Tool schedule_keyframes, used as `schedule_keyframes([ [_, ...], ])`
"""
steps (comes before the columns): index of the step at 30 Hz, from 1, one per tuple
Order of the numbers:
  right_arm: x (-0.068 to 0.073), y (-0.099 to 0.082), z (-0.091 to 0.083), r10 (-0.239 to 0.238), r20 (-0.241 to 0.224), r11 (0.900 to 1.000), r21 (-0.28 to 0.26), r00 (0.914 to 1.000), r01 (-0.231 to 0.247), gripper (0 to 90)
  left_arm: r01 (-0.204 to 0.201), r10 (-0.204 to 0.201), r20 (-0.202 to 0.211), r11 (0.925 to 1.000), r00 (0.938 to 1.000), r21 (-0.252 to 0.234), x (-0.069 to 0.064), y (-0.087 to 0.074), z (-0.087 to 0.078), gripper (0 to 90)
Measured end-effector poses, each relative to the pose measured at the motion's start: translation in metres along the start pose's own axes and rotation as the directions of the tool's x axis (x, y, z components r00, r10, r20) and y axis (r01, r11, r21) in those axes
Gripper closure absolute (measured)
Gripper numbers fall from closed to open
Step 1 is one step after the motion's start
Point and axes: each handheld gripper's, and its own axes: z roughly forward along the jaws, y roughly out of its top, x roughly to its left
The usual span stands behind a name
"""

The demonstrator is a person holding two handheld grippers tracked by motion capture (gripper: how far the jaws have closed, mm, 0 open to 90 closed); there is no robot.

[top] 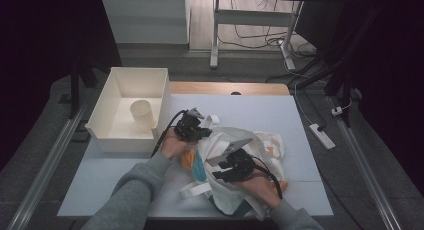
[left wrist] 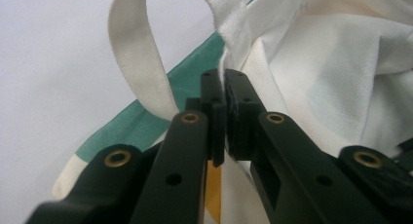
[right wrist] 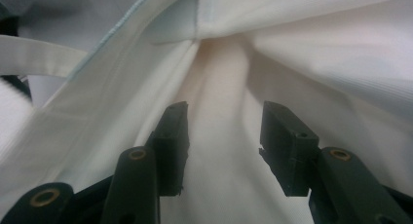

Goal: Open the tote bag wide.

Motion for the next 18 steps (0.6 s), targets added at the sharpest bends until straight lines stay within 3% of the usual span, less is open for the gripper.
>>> schedule_keyframes([
  [5, 0.002, 0.000, 0.016, -0.002, 0.016, 0.9982, 0.060, 0.9999, 0.001, 55.4, 0.000, 0.000, 0.002, 1.0000, 1.0000, 0.001, 0.000, 0.000, 0.000, 86.1],
  [8, 0.004, -0.002, 0.021, -0.010, 0.018, 0.9970, 0.078, 0.9998, 0.009, 65.7, -0.003, 0.003, 0.001, 1.0000, 1.0000, 0.003, 0.000, -0.001, 0.000, 86.1],
  [10, 0.004, -0.003, 0.022, -0.022, 0.027, 0.9964, 0.083, 0.9994, 0.020, 77.3, -0.002, 0.002, 0.001, 1.0000, 1.0000, 0.003, 0.000, -0.001, 0.000, 86.1],
  [12, 0.006, -0.004, 0.022, -0.045, 0.039, 0.9964, 0.074, 0.9982, 0.042, 86.1, -0.001, 0.001, 0.001, 1.0000, 1.0000, 0.004, 0.001, -0.001, 0.000, 86.1],
  [14, 0.009, -0.004, 0.019, -0.069, 0.053, 0.9960, 0.060, 0.9962, 0.066, 88.4, 0.003, -0.003, 0.002, 1.0000, 1.0000, 0.002, 0.001, -0.001, 0.000, 86.1],
  [18, 0.013, -0.003, 0.008, -0.080, 0.026, 0.9964, 0.031, 0.9965, 0.079, 89.2, 0.010, -0.010, 0.010, 0.9999, 0.9999, 0.000, 0.003, -0.001, 0.000, 86.2],
])
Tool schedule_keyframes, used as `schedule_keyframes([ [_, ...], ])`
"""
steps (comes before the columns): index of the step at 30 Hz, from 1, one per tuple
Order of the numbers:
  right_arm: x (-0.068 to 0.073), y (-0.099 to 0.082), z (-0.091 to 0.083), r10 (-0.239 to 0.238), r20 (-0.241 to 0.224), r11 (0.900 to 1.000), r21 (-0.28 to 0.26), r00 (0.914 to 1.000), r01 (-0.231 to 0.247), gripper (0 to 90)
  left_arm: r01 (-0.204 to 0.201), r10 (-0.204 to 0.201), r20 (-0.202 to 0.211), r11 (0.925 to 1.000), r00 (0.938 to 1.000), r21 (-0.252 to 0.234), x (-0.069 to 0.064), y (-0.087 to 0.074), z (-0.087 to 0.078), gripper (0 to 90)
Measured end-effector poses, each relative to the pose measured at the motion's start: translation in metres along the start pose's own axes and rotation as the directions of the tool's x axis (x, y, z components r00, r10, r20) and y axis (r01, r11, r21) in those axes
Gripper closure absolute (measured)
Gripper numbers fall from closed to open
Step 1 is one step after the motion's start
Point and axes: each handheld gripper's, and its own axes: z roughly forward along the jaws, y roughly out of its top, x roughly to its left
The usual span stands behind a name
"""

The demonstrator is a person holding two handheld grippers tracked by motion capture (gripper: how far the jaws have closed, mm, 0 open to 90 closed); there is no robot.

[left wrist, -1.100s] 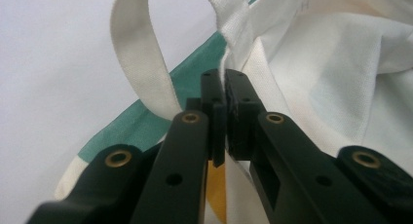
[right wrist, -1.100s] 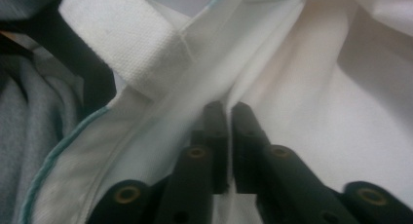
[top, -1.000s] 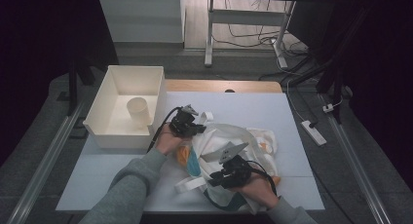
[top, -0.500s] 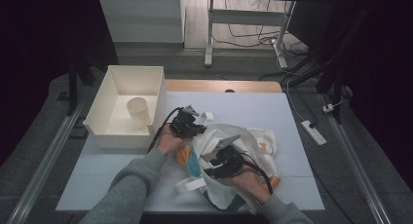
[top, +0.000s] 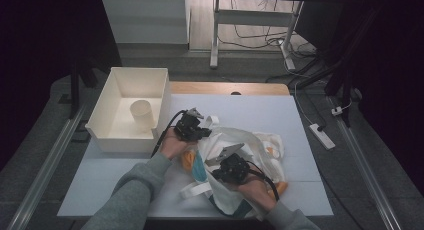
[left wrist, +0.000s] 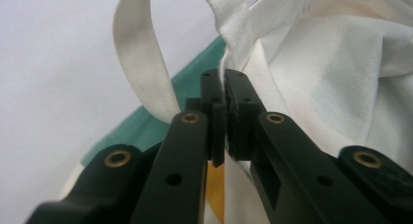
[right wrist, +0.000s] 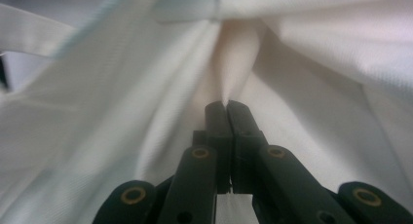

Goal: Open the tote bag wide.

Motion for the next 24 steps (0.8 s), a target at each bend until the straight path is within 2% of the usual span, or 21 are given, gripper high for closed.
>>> schedule_keyframes([
  [4, 0.0044, -0.0036, 0.0010, -0.036, -0.043, 0.9988, 0.031, 0.9985, 0.037, 89.3, -0.004, 0.004, 0.005, 1.0000, 1.0000, 0.003, -0.0009, -0.0001, 0.0006, 86.1],
  [7, 0.0009, -0.0076, 0.0073, 0.001, -0.073, 0.9993, 0.038, 0.9973, 0.002, 89.3, -0.006, 0.006, -0.001, 1.0000, 1.0000, 0.002, -0.0017, 0.0000, 0.0002, 86.1],
  [13, -0.0013, -0.0082, 0.0062, 0.006, -0.087, 0.9995, 0.031, 0.9962, -0.003, 89.2, 0.004, -0.004, 0.001, 1.0000, 1.0000, -0.006, -0.0004, -0.0002, 0.0005, 86.2],
  [18, -0.0003, -0.0087, 0.0043, -0.022, -0.097, 0.9987, 0.044, 0.9951, 0.026, 89.3, 0.008, -0.008, 0.007, 0.9999, 0.9999, -0.006, 0.0003, -0.0006, 0.0008, 86.2],
  [20, -0.0022, -0.0093, 0.0041, -0.006, -0.110, 0.9991, 0.040, 0.9939, 0.011, 89.2, 0.007, -0.007, 0.006, 1.0000, 1.0000, -0.003, 0.0001, -0.0004, 0.0010, 86.2],
  [24, -0.0021, -0.0101, 0.0040, -0.011, -0.106, 0.9994, 0.033, 0.9943, 0.015, 87.9, -0.002, 0.002, 0.000, 1.0000, 1.0000, -0.004, -0.0022, -0.0001, 0.0002, 86.1],
])
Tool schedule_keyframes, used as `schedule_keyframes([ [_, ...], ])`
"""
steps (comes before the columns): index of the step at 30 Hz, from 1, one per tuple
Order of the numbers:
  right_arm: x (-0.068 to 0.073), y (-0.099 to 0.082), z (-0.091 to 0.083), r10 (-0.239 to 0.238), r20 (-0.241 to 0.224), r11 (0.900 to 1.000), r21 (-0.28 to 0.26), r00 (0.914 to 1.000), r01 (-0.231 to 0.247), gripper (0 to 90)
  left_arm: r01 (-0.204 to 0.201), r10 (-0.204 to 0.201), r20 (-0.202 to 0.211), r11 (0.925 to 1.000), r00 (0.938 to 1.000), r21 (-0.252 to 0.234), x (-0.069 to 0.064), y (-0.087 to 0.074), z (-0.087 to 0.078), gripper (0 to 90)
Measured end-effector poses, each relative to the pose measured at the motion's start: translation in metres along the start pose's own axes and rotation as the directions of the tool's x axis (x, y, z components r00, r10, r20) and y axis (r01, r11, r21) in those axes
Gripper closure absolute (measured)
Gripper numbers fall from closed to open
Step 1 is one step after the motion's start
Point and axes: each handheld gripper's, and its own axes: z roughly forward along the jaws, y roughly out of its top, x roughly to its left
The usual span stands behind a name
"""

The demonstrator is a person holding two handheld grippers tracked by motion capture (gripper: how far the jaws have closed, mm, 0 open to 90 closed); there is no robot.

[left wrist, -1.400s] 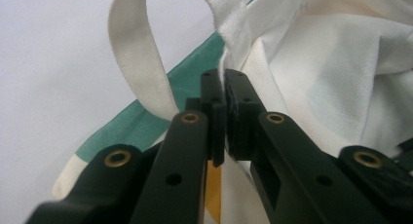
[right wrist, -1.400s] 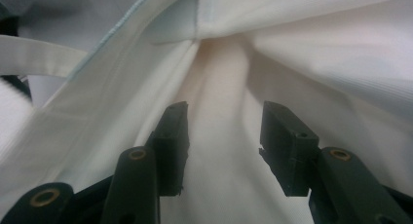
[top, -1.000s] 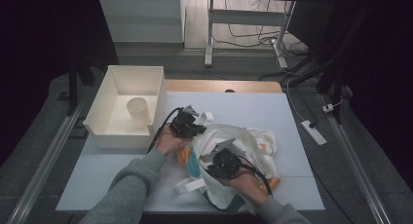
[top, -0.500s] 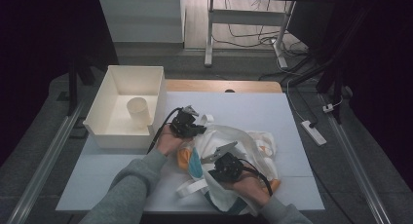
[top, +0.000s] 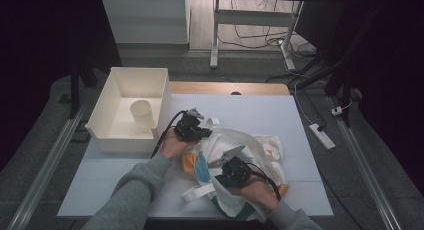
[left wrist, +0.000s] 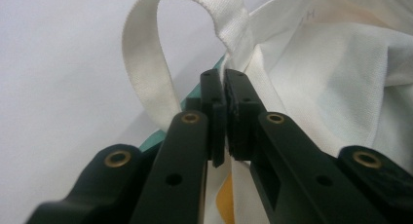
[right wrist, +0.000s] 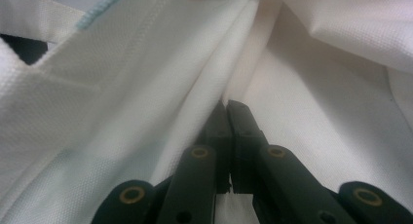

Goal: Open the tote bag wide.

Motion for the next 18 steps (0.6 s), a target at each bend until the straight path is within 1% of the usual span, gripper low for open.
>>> schedule_keyframes([
  [3, 0.000, 0.000, -0.001, 0.006, 0.002, 0.9999, -0.013, 1.0000, -0.006, 84.5, -0.010, 0.010, -0.004, 0.9999, 0.9999, 0.004, -0.002, 0.000, 0.000, 85.6],
  [5, 0.000, 0.000, -0.003, 0.007, 0.011, 0.9997, -0.025, 0.9999, -0.007, 79.4, -0.014, 0.014, -0.002, 0.9999, 0.9999, 0.005, -0.002, 0.000, -0.001, 84.9],
  [7, -0.001, -0.001, -0.005, 0.007, 0.027, 0.9988, -0.050, 0.9996, -0.006, 74.2, -0.015, 0.015, 0.003, 0.9999, 0.9999, 0.002, -0.002, 0.000, -0.001, 83.8],
  [12, -0.005, -0.002, -0.013, 0.017, 0.041, 0.9963, -0.085, 0.9990, -0.014, 64.9, -0.020, 0.020, 0.003, 0.9998, 0.9998, -0.001, -0.004, 0.001, -0.001, 82.9],
  [16, -0.007, -0.003, -0.022, 0.033, 0.065, 0.9908, -0.133, 0.9973, -0.024, 59.3, -0.023, 0.023, 0.003, 0.9997, 0.9997, -0.011, -0.004, 0.001, -0.003, 76.8],
  [18, -0.007, -0.004, -0.027, 0.026, 0.076, 0.9894, -0.144, 0.9968, -0.015, 58.0, -0.026, 0.025, -0.011, 0.9996, 0.9996, -0.011, -0.005, 0.001, -0.005, 72.5],
])
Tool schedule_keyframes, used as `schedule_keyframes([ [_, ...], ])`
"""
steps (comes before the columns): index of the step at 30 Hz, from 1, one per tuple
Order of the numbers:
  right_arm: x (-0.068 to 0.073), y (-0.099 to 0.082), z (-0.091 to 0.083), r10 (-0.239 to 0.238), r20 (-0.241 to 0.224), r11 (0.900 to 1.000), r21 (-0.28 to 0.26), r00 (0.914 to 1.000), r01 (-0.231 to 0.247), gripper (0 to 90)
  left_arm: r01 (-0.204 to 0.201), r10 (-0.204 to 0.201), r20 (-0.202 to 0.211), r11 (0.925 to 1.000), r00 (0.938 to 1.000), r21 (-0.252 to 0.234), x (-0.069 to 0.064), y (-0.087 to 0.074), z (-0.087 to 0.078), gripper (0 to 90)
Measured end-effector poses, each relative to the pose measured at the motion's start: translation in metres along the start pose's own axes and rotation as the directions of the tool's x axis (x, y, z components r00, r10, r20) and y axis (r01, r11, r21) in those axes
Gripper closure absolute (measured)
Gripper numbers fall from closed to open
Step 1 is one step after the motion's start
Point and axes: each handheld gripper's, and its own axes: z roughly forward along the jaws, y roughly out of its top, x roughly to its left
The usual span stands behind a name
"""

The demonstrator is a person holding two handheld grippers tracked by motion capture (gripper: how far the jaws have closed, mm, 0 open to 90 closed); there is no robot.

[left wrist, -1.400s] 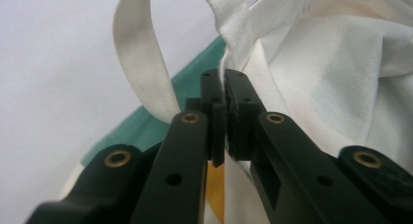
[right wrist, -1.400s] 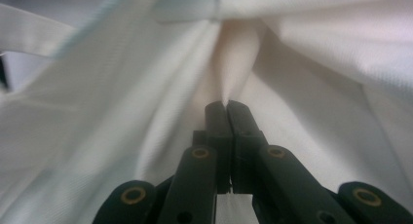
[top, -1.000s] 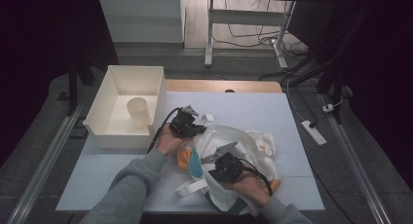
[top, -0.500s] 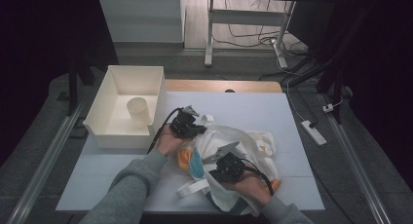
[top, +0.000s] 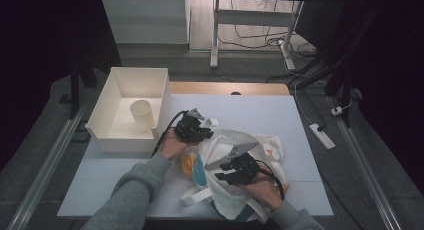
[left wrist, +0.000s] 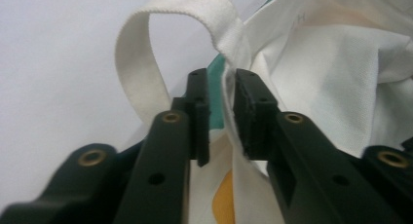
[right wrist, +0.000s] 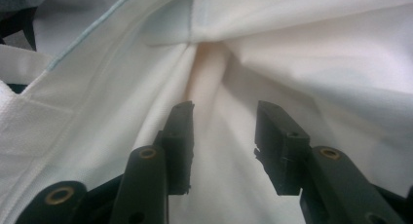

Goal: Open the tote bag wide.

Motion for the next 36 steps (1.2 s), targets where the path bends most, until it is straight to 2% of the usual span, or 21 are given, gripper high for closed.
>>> schedule_keyframes([
  [2, -0.001, 0.000, -0.005, -0.012, 0.015, 0.9998, -0.014, 0.9998, 0.012, 57.1, -0.003, 0.003, -0.007, 1.0000, 1.0000, -0.003, -0.001, 0.000, -0.001, 68.4],
  [7, -0.005, 0.001, -0.016, -0.006, 0.037, 0.9984, -0.055, 0.9993, 0.008, 54.2, -0.014, 0.014, -0.002, 0.9997, 0.9999, -0.018, -0.003, 0.000, -0.011, 56.4],
  [10, -0.007, 0.001, -0.023, -0.011, 0.051, 0.9971, -0.075, 0.9986, 0.014, 53.0, -0.019, 0.019, -0.014, 0.9994, 0.9997, -0.029, -0.005, 0.000, -0.017, 50.1],
  [14, -0.011, 0.000, -0.032, -0.008, 0.069, 0.9949, -0.100, 0.9976, 0.015, 52.6, -0.033, 0.033, -0.007, 0.9994, 0.9994, -0.014, -0.008, -0.001, -0.023, 44.7],
  [22, -0.019, -0.006, -0.052, 0.015, 0.111, 0.9883, -0.153, 0.9937, 0.002, 52.5, -0.066, 0.066, 0.002, 0.9969, 0.9978, -0.042, -0.018, -0.001, -0.042, 43.3],
  [27, -0.025, -0.010, -0.062, 0.032, 0.144, 0.9860, -0.166, 0.9891, -0.008, 52.4, -0.082, 0.083, 0.017, 0.9958, 0.9964, -0.039, -0.025, -0.002, -0.050, 42.8],
  [32, -0.030, -0.014, -0.070, 0.047, 0.151, 0.9830, -0.183, 0.9874, -0.019, 52.5, -0.083, 0.083, 0.011, 0.9953, 0.9965, -0.050, -0.029, -0.003, -0.061, 41.4],
  [36, -0.033, -0.016, -0.076, 0.061, 0.161, 0.9806, -0.194, 0.9851, -0.029, 52.4, -0.067, 0.067, 0.007, 0.9952, 0.9977, -0.072, -0.028, -0.006, -0.073, 39.7],
])
